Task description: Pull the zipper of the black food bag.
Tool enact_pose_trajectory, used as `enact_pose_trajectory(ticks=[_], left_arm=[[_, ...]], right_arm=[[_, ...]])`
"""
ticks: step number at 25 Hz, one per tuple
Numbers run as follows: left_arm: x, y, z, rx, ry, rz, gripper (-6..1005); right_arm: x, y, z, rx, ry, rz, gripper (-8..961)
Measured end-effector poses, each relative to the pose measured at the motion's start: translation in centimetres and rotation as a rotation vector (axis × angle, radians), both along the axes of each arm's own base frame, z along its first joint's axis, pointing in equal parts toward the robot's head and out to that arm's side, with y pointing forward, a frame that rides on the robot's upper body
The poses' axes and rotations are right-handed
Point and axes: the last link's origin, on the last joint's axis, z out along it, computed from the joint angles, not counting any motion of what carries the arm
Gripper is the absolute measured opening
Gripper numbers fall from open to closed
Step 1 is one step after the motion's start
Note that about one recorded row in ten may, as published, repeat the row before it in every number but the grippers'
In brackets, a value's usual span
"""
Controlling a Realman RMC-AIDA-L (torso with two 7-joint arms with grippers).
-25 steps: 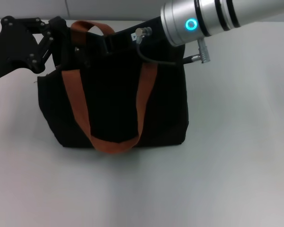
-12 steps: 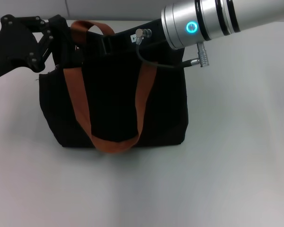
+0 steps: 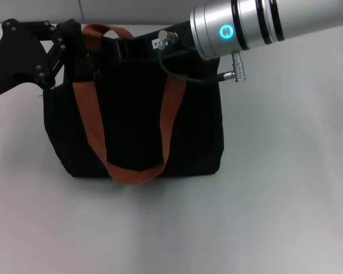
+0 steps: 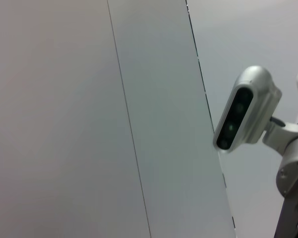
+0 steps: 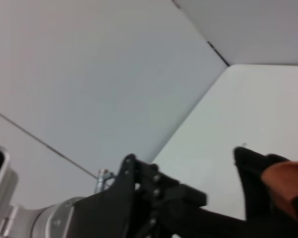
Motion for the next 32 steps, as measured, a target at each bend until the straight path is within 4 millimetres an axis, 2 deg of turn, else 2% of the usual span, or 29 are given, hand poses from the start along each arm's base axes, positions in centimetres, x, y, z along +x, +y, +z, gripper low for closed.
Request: enact_pose_trajectory(ticks=[14, 20, 25, 32], left_arm=[[-0.14, -0.25, 0.07, -0.005, -0.007, 0.002, 43], [-0.25, -0.39, 0.21, -0.003, -0.009, 0.002, 45], [-0.27, -0.43, 0.18, -0.004, -0.009, 0.002, 46], [-0.23, -0.46, 0.08, -0.008, -0.008, 0.001, 47]], right_arm=[[0.38, 0.18, 0.01, 0.008, -0.003, -0.015, 308], [0.47, 0.19, 0.01, 0.01, -0.002, -0.017, 100], [0.48, 0.21, 0.04, 0.011, -0.001, -0.019, 7], [0.05, 0.24, -0.04, 0.012, -0.008, -0.003, 3]])
